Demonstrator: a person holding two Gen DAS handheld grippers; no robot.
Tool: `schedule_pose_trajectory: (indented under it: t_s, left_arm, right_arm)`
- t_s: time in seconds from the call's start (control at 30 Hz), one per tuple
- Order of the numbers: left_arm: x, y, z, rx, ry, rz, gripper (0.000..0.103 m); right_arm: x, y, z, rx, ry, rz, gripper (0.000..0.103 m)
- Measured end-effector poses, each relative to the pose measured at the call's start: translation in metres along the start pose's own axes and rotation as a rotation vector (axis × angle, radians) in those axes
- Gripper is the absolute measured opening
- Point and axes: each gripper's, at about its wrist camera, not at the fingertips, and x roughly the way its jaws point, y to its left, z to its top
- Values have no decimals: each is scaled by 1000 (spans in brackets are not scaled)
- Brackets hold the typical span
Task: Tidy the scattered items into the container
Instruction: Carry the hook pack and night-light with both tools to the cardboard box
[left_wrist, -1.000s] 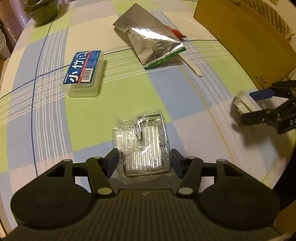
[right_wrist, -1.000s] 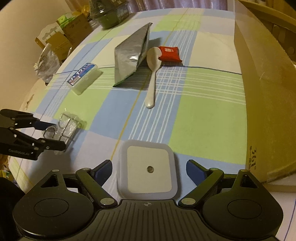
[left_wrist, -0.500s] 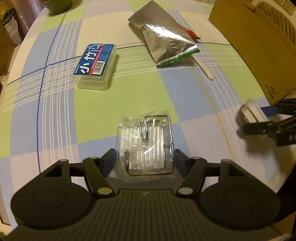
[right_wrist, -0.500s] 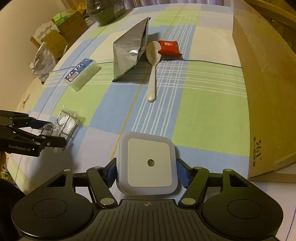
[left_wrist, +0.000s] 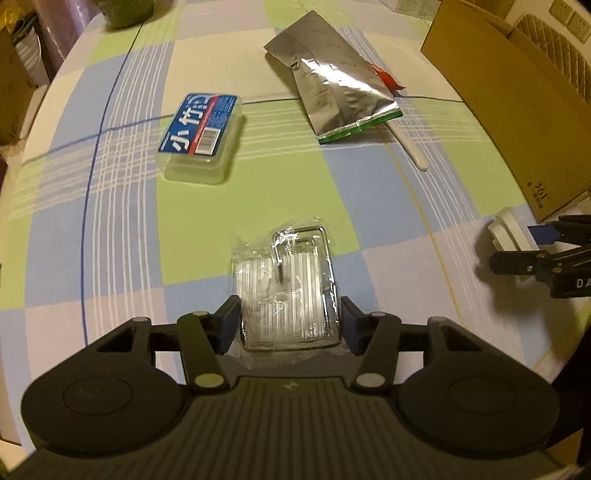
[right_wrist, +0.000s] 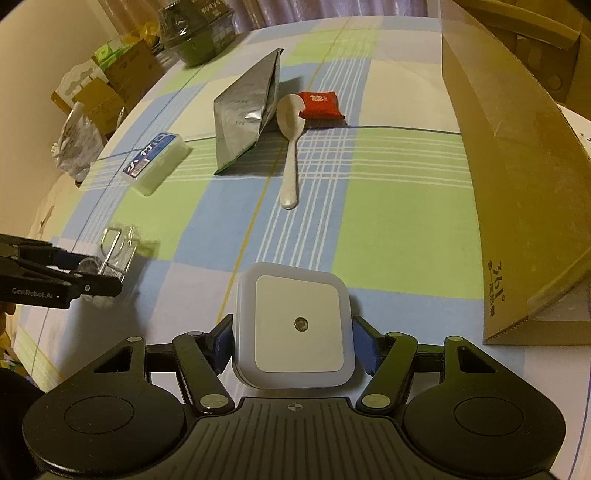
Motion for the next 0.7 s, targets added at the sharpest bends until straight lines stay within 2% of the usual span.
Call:
schedule_pose_trajectory:
  t_s: [0.2,0.4,0.7]
  left_arm:
    - [-5,3,-8,-21,-19,-47,51]
    - [-16,-6,-5,7,-32,-45,51]
    - [-43,-41,11,88,-79,-67,51]
  right_arm:
    - [-2,3,0,2,-13,5,67]
    - [-15,11,3,-19,-45,-3,67]
    - [-68,7,5,-8,-141,-30,67]
